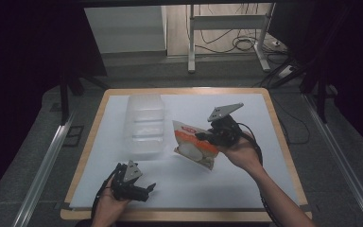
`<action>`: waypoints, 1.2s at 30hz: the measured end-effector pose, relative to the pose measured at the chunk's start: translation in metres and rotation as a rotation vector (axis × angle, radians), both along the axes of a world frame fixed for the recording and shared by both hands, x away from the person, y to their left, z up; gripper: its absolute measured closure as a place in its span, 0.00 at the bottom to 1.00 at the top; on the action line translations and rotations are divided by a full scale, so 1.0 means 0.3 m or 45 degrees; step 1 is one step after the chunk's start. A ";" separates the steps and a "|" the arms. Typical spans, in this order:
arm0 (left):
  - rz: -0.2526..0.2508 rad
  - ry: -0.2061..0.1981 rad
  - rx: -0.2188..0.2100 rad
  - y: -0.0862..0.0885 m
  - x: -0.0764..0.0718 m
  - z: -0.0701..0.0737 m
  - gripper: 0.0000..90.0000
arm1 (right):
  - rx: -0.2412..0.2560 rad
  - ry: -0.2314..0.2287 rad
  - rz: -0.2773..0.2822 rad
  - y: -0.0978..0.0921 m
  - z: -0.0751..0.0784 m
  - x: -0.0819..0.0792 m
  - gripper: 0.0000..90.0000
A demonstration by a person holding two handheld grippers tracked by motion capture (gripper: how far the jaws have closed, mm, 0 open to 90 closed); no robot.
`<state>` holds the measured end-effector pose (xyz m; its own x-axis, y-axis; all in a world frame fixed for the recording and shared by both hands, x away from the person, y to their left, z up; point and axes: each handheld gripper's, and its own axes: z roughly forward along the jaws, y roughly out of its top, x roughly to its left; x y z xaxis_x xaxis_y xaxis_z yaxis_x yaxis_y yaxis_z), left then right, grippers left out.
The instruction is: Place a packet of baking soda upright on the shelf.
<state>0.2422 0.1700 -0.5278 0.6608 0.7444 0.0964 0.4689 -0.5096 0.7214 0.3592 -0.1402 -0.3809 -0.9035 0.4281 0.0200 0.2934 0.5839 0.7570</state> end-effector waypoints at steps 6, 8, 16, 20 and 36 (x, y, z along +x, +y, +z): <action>0.003 0.001 0.006 -0.002 0.001 -0.001 0.06 | -0.008 -0.013 -0.006 0.008 0.019 0.025 1.00; 0.004 0.000 0.009 -0.004 0.001 -0.002 0.06 | -0.012 -0.018 -0.007 0.014 0.025 0.034 1.00; 0.000 -0.003 0.013 -0.008 0.001 -0.003 0.06 | 0.005 -0.027 -0.016 0.040 0.068 0.073 0.99; 0.002 -0.001 0.006 -0.007 0.002 -0.003 0.05 | 0.023 -0.035 -0.008 0.062 0.097 0.093 0.99; -0.007 0.021 -0.119 0.017 0.009 0.007 0.01 | 0.024 -0.047 0.015 0.213 0.164 0.172 0.99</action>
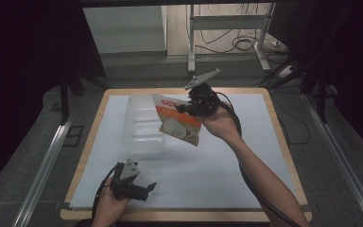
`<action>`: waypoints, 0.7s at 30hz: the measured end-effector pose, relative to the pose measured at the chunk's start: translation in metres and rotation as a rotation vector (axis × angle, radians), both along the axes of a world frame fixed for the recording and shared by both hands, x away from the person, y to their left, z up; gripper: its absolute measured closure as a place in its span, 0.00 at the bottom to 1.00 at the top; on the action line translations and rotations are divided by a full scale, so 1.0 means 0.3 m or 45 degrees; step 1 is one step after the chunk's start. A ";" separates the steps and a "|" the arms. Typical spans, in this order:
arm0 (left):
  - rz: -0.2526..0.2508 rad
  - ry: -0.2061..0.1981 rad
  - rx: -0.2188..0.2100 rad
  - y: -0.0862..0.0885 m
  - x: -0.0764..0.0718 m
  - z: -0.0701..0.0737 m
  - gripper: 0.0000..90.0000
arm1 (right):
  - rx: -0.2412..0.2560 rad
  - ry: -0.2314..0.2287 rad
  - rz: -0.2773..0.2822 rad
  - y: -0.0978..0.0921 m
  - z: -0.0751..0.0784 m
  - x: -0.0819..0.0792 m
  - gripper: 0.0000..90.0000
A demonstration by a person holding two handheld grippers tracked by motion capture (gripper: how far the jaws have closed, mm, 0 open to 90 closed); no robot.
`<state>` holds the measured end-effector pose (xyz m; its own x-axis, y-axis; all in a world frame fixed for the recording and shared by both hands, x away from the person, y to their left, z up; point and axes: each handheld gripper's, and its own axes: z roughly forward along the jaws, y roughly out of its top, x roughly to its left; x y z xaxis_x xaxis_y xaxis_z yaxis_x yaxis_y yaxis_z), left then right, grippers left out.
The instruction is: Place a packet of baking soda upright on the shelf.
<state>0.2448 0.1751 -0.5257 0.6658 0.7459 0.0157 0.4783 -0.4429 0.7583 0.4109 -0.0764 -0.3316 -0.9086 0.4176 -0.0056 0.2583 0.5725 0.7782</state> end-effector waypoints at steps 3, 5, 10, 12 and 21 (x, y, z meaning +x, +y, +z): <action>0.001 -0.001 -0.008 -0.001 0.000 0.000 0.01 | 0.002 -0.006 0.012 0.037 0.006 0.012 0.99; 0.000 0.000 -0.008 -0.001 0.000 -0.001 0.01 | 0.004 -0.007 0.017 0.062 0.010 0.019 0.99; 0.002 -0.004 -0.024 -0.002 0.000 -0.001 0.01 | 0.021 -0.001 0.024 0.132 0.018 0.030 0.99; 0.000 -0.006 -0.032 -0.001 0.000 0.000 0.01 | 0.022 -0.002 0.028 0.166 0.021 0.034 0.99; -0.017 -0.012 -0.049 -0.001 -0.001 0.003 0.01 | 0.023 0.009 0.051 0.304 0.007 0.043 0.99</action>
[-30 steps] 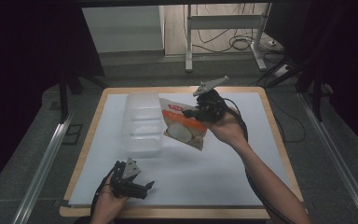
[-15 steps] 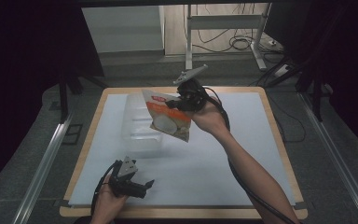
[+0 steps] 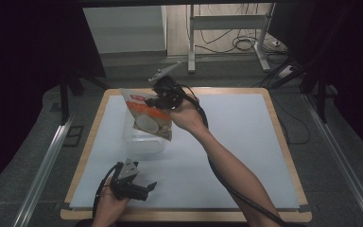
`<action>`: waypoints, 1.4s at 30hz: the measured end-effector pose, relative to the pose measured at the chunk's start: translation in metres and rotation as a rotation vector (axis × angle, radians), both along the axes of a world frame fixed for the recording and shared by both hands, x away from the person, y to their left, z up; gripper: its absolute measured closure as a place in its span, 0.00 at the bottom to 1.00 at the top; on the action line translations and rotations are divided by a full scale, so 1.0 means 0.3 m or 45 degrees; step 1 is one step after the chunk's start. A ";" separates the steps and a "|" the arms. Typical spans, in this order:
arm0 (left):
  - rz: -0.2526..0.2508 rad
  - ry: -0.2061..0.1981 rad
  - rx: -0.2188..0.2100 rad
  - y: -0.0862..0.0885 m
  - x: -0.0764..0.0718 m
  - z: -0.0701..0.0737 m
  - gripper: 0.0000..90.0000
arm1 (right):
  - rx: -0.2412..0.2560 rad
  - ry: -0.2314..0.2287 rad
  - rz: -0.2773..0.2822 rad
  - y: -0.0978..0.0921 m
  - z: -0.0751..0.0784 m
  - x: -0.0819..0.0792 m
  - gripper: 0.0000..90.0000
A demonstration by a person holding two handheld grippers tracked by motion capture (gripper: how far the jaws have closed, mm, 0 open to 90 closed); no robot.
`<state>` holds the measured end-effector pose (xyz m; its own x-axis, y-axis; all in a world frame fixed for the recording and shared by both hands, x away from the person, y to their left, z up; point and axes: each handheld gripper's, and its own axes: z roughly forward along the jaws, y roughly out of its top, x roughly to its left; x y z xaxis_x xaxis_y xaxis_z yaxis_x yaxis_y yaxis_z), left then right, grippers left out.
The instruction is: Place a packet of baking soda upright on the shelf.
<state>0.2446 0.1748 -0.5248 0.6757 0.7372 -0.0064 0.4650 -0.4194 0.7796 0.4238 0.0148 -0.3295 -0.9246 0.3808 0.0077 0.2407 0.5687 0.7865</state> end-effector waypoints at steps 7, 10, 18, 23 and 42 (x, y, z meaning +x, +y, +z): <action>-0.012 -0.001 0.000 -0.005 -0.001 0.000 0.01 | -0.039 0.015 0.038 0.089 -0.046 -0.001 0.99; -0.018 0.002 0.002 -0.008 -0.001 -0.001 0.01 | -0.049 0.034 0.041 0.111 -0.074 0.002 0.99; -0.025 0.001 0.008 -0.014 -0.001 -0.002 0.01 | -0.055 0.072 0.027 0.126 -0.148 0.015 0.99; -0.029 0.003 0.011 -0.016 -0.001 -0.003 0.01 | -0.065 0.076 0.027 0.132 -0.165 0.016 0.99; -0.044 0.013 0.049 -0.027 0.001 -0.006 0.01 | -0.093 0.160 -0.037 0.041 -0.285 0.072 0.96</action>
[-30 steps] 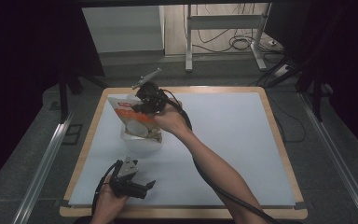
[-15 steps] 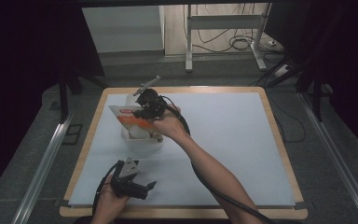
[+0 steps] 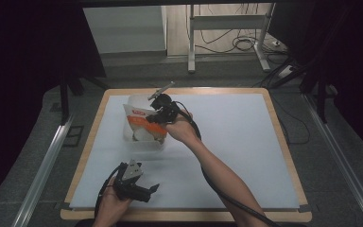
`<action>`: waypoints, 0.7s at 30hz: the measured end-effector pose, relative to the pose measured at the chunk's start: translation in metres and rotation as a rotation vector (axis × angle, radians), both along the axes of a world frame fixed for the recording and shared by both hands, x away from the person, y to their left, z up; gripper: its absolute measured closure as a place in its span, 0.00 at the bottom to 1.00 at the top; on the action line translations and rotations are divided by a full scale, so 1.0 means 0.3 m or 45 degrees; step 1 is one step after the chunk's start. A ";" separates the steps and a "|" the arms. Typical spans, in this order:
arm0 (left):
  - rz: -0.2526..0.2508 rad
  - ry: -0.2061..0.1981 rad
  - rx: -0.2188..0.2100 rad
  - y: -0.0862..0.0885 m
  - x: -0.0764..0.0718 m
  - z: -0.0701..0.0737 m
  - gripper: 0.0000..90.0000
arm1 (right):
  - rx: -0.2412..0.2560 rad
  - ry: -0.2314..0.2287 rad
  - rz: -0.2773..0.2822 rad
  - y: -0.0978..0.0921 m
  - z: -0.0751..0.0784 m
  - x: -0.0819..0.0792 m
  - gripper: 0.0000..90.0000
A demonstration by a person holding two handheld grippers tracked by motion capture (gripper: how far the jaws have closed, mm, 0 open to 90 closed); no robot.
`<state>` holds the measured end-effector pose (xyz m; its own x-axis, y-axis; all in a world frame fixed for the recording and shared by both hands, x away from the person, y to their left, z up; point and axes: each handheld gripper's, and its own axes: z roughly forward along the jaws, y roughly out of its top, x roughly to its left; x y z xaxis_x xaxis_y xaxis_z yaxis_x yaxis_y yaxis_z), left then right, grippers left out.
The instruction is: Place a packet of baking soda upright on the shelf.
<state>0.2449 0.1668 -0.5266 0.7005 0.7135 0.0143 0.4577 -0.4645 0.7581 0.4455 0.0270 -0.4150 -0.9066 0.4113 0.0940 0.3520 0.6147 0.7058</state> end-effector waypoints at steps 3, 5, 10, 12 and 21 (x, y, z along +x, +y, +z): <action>0.002 -0.001 0.003 0.000 0.000 0.000 0.01 | -0.059 -0.049 0.015 0.012 -0.006 -0.014 0.92; 0.004 0.000 0.001 0.002 0.000 -0.001 0.01 | -0.065 -0.058 0.016 0.013 -0.005 -0.015 0.89; 0.006 0.002 0.005 0.002 0.001 -0.003 0.01 | -0.034 -0.075 0.030 0.000 0.018 -0.011 0.76; 0.004 0.003 0.011 -0.001 0.002 -0.004 0.01 | -0.026 -0.091 0.049 -0.005 0.028 -0.017 0.64; 0.004 -0.001 0.027 -0.007 0.003 -0.007 0.01 | -0.064 -0.214 0.073 -0.024 0.061 -0.052 0.24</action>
<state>0.2457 0.1648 -0.5286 0.6984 0.7150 0.0301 0.4586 -0.4795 0.7482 0.4299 0.0199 -0.3968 -0.9299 0.3589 -0.0803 0.1951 0.6666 0.7194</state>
